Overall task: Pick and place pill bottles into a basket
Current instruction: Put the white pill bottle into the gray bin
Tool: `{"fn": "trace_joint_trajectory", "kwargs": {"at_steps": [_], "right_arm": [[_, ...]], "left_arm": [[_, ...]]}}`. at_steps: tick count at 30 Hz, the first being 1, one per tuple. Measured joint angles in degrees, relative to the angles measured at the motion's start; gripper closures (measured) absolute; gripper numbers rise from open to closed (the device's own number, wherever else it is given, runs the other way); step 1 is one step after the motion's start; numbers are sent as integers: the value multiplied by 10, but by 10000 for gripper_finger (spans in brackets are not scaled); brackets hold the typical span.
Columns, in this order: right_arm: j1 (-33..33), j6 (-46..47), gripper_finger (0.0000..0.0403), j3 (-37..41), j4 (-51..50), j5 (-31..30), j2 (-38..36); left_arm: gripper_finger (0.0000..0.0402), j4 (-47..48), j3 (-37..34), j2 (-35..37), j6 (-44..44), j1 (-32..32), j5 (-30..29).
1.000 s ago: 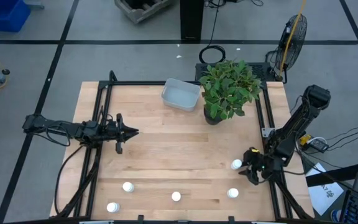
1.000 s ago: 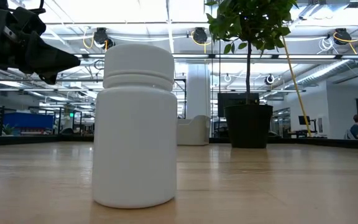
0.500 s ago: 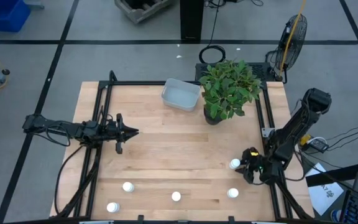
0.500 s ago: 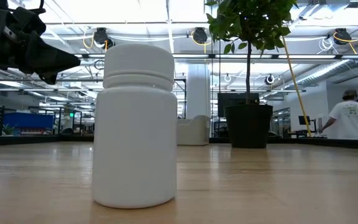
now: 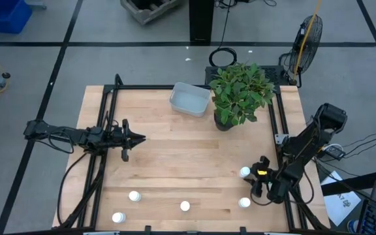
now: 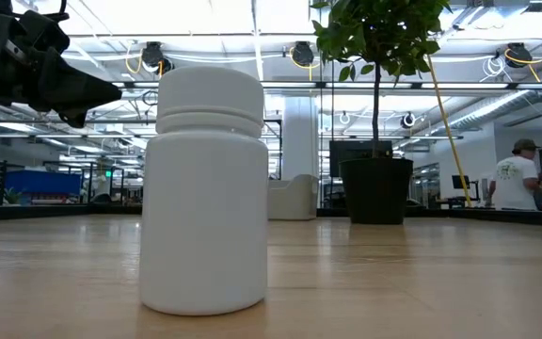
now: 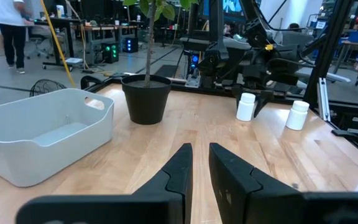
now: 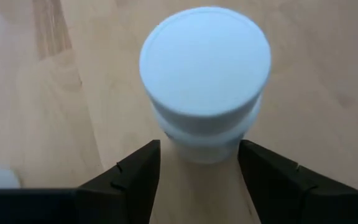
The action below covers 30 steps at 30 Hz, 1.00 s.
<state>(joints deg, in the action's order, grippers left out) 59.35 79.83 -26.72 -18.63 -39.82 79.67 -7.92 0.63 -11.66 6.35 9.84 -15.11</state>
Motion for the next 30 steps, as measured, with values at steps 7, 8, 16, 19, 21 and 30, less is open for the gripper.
{"fn": "trace_joint_trajectory", "kwargs": {"at_steps": [7,8,16,19,21,30], "right_arm": [[0,-24,176,-5,60,-47,58],[0,-34,175,-5,76,-56,67],[-17,-129,181,-6,168,-112,100],[-20,-130,187,-6,172,-110,107],[-20,-122,194,-3,176,-108,120],[-9,-99,224,11,198,-127,147]], "left_arm": [[344,0,0,0,0,0,0],[344,0,0,0,0,0,0],[344,0,0,0,0,0,0],[344,0,0,0,0,0,0],[344,0,0,0,0,0,0],[344,0,0,0,0,0,0]]}}
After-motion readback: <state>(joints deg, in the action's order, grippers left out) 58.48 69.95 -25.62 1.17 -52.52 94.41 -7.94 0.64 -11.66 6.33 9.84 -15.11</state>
